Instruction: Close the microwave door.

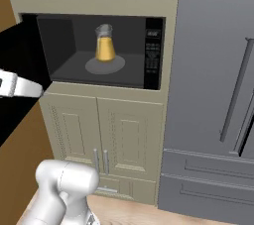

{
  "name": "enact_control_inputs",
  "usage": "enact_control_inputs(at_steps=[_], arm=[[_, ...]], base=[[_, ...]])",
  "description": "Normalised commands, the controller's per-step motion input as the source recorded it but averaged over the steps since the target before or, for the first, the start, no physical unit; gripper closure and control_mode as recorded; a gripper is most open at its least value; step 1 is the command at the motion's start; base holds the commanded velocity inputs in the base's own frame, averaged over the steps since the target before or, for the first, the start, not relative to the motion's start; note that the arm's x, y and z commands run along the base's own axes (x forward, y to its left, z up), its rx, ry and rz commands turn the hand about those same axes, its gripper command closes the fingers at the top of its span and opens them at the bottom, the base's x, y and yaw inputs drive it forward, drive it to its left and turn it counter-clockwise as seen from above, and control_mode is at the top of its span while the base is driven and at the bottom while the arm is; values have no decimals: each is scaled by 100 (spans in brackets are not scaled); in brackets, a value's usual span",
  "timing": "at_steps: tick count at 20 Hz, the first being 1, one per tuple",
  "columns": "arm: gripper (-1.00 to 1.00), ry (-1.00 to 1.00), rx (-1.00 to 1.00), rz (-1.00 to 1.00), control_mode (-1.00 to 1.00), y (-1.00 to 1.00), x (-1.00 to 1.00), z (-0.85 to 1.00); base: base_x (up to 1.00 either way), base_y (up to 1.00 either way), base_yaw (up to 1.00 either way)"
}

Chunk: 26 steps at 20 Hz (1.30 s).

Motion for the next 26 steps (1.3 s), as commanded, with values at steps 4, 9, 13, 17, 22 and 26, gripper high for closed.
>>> enact_control_inputs(at_steps=[4, 9, 13, 17, 22, 26], arm=[[-100, -49, -25, -20, -100, 97, -96, 28], [-100, -7, -14, 2, -100, 57, -38, 0], [-100, -1, -5, 2, -100, 23, -3, 0], [-100, 0, -25, -2, -100, 60, 0, 0], [-100, 0, -33, -2, -100, 87, -1, 0], [-100, 0, -31, -5, -100, 91, 0, 0]], base=[[0, 0, 0], [0, 0, 0], [0, 0, 0], [0, 0, 0], [0, 0, 0], [0, 0, 0]])
